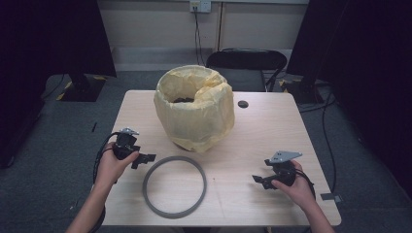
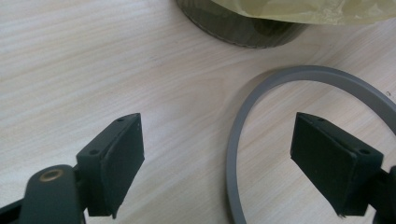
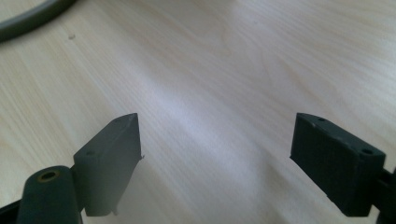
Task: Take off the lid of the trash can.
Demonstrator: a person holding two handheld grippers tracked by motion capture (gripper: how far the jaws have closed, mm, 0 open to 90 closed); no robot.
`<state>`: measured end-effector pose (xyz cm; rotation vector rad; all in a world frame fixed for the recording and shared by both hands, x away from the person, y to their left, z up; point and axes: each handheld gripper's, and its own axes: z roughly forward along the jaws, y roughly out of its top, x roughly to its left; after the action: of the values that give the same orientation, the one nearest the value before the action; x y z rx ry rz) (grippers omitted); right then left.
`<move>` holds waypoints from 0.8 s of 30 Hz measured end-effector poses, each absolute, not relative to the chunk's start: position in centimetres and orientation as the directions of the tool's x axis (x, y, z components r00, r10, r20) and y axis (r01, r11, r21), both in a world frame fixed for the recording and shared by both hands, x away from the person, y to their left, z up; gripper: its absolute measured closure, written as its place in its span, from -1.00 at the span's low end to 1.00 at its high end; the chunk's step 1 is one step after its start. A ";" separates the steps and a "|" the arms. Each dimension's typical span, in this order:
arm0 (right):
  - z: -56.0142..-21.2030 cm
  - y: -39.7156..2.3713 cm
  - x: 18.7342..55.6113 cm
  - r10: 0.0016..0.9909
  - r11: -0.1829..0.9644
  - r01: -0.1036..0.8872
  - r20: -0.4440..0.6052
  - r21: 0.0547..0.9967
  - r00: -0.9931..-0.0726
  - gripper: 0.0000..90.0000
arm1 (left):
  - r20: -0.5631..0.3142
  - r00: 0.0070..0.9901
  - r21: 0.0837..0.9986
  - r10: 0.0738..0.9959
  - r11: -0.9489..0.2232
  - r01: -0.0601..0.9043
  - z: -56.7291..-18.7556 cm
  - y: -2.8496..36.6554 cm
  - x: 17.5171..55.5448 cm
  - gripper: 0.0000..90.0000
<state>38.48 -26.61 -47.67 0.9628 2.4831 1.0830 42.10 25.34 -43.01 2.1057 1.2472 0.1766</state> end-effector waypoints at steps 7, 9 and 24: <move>-46.8 -25.7 40.1 0.664 0.489 0.468 0.034 0.736 -0.747 -0.66 | -0.223 0.537 0.614 0.813 -0.311 0.726 -42.9 25.4 42.4 -0.63; -46.6 -25.5 40.6 0.661 0.491 0.463 0.032 0.738 -0.750 -0.66 | -0.219 0.550 0.622 0.806 -0.319 0.715 -42.8 25.4 42.5 -0.62; -44.4 -23.1 44.5 0.643 0.503 0.444 0.022 0.742 -0.765 -0.65 | -0.203 0.575 0.651 0.793 -0.330 0.684 -41.3 24.6 43.5 -0.63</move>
<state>44.46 -23.08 -44.44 0.9222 2.4912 1.1182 43.50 24.60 -41.28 2.0947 1.1731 0.1952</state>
